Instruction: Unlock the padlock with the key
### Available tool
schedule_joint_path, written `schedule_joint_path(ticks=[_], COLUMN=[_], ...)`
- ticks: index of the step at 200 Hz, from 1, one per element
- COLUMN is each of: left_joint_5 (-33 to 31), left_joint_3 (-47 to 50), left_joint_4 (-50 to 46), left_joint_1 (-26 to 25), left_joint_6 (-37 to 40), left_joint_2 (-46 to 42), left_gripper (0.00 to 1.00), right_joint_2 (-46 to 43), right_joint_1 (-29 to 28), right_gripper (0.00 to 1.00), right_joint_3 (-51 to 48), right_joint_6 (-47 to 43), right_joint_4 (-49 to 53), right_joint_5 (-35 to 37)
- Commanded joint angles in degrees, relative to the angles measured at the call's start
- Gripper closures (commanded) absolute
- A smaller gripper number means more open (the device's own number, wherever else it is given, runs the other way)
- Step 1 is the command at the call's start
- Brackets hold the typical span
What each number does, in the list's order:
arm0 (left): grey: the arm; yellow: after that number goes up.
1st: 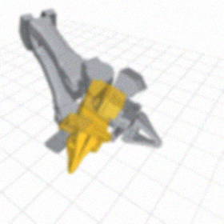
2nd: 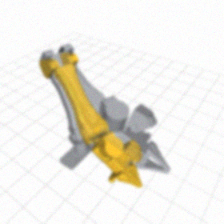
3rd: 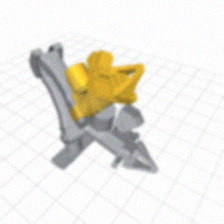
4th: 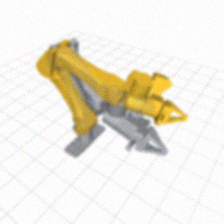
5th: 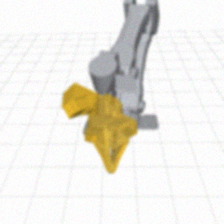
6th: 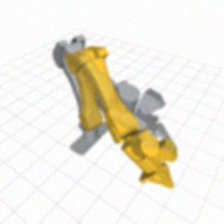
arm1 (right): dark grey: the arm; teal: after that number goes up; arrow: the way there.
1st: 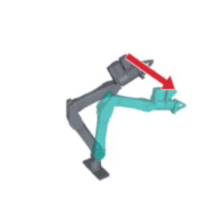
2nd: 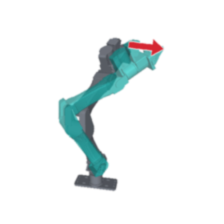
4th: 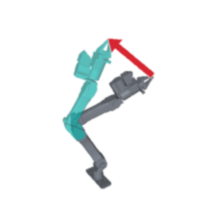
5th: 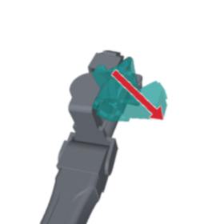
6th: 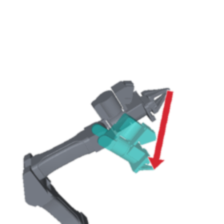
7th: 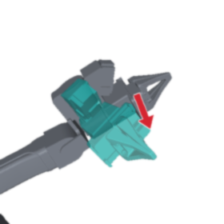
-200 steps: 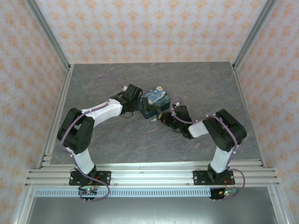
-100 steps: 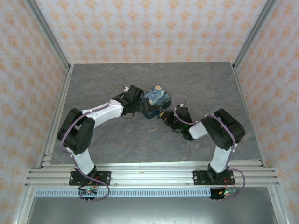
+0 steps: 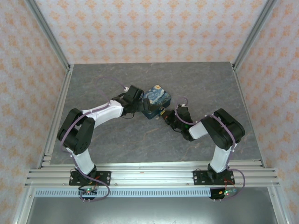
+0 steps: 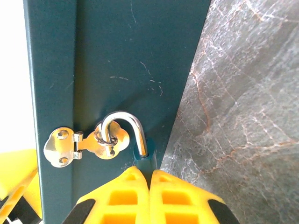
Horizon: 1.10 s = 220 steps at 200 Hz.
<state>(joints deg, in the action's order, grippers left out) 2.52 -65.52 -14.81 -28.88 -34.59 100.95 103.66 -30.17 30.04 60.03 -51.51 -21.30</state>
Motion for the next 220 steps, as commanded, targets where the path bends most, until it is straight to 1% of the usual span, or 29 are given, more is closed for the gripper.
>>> schedule_joint_path(ticks=[1, 45, 102, 141, 170, 220], left_joint_5=[-2.1, -1.7, -1.5, -1.3, -1.1, -0.5], left_joint_3=[2.5, 2.6, 2.8, 3.1, 3.1, 3.0], left_joint_4=[-5.6, -5.4, -5.1, -5.0, -5.1, -5.1], left_joint_1=[-0.2, -0.2, -0.2, -0.2, -0.3, -0.2], left_joint_6=[1.2, 1.3, 1.4, 1.6, 1.8, 2.2], left_joint_2=[0.8, 1.1, 1.4, 1.4, 1.5, 1.7], left_gripper=[0.01, 0.01, 0.01, 0.01, 0.01, 0.02], right_joint_2=[0.7, 1.8, 4.7, 4.9, 3.9, 0.6], right_joint_1=[1.1, 1.3, 1.3, 1.4, 2.0, 3.3], right_gripper=[1.0, 1.0, 1.0, 1.0, 1.0, 1.0], right_joint_3=[0.4, 1.6, 2.4, 3.5, 5.1, 9.3], right_joint_6=[1.2, 3.3, 8.8, 8.8, 5.9, -2.2], right_joint_4=[0.5, 0.5, -3.5, -3.0, 1.5, 15.8], right_joint_5=[4.7, 5.8, 7.1, 7.3, 6.4, 3.3])
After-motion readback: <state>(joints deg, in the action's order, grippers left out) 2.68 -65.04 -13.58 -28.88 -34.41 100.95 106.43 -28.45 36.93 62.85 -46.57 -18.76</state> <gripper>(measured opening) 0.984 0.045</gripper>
